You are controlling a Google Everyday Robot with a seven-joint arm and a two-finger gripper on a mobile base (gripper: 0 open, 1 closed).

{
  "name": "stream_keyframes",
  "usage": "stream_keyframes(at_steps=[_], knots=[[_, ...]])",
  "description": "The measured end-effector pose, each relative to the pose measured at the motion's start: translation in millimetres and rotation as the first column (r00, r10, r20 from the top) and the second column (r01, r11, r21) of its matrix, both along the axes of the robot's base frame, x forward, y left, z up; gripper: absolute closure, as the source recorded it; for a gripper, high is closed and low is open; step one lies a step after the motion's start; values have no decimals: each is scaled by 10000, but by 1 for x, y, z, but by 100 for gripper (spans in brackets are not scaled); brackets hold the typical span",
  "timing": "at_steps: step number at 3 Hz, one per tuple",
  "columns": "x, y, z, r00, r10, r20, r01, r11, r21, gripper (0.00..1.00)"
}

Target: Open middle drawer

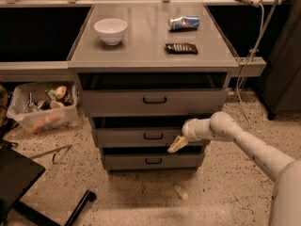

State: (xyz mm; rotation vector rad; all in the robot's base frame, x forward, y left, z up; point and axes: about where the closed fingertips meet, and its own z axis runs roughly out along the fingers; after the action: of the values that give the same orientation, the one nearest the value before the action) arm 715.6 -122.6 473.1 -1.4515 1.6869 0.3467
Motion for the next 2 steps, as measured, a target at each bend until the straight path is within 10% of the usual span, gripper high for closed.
stream_keyframes(at_steps=[2], knots=[[-4,2,-7,9997,116,-205,-130,9975,-692,0]])
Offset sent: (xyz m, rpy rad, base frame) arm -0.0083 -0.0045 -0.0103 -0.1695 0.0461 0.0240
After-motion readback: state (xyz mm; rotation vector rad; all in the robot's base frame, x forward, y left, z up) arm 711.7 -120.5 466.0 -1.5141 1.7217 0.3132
